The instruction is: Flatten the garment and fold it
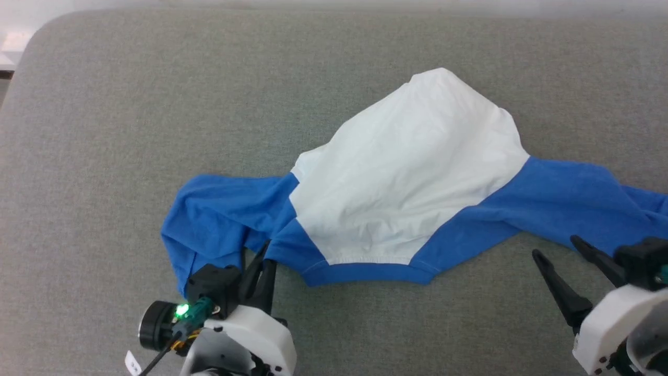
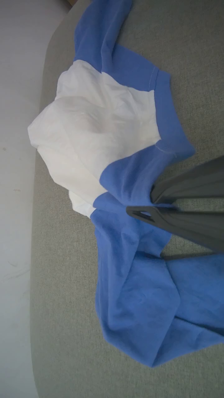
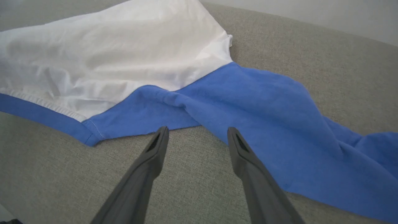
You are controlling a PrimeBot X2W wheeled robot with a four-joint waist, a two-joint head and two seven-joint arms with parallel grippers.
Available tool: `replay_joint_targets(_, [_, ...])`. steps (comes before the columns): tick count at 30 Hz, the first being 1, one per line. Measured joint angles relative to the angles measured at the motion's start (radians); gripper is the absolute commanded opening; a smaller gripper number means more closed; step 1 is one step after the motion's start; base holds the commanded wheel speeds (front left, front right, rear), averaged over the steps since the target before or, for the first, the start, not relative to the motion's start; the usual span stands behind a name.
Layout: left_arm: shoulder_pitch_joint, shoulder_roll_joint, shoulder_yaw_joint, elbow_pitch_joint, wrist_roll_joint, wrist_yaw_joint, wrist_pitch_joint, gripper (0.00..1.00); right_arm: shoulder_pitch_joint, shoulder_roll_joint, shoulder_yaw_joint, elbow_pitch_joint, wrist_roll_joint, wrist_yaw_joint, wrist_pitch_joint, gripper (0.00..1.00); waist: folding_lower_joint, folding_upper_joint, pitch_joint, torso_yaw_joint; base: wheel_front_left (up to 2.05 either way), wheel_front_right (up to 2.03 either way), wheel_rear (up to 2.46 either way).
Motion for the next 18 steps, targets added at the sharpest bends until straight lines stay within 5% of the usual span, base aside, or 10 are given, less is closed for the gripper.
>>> replay_joint_targets(11, [-0.051, -0.035, -0.047, 0.016, 0.007, -0.009, 0.008, 0.0, -0.175, -0.204, 0.248, 0.058, 0.072, -0.001, 0.168, 1.0, 0.0001, 0.0001, 0.052, 0.041, 0.0, 0.0, 0.0])
replay_joint_targets(18, [-0.066, -0.058, -0.065, 0.021, 0.012, -0.009, 0.005, 0.0, -0.254, -0.302, 0.282, 0.089, 0.072, -0.001, 0.17, 1.0, 0.0001, 0.0001, 0.096, 0.06, 0.0, 0.0, 0.0])
